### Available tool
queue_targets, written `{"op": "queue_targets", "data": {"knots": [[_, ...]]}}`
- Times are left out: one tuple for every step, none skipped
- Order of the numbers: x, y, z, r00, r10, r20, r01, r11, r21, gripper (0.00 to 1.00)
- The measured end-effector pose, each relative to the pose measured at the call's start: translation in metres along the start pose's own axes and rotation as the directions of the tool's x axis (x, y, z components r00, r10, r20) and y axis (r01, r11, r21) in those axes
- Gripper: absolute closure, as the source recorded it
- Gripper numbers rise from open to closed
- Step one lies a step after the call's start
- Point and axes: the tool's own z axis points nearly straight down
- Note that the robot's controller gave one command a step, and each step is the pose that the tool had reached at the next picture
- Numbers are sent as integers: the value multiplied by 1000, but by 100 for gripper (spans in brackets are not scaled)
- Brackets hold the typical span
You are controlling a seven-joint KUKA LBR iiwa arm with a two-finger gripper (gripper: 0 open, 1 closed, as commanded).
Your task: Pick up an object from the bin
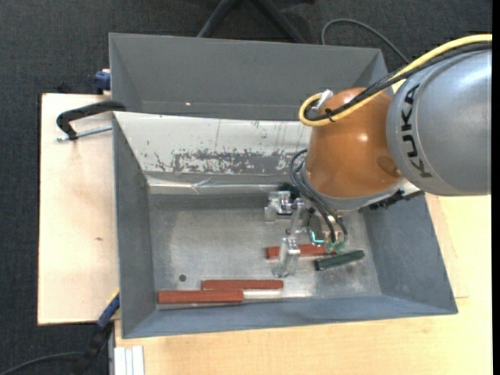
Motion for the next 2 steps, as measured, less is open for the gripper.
{"op": "queue_targets", "data": {"knots": [[-2, 0, -4, 1000, 2, 8, -2, 1000, -1, 100], [-4, -7, 53, 988, 155, 3, -155, 988, 0, 100]]}}
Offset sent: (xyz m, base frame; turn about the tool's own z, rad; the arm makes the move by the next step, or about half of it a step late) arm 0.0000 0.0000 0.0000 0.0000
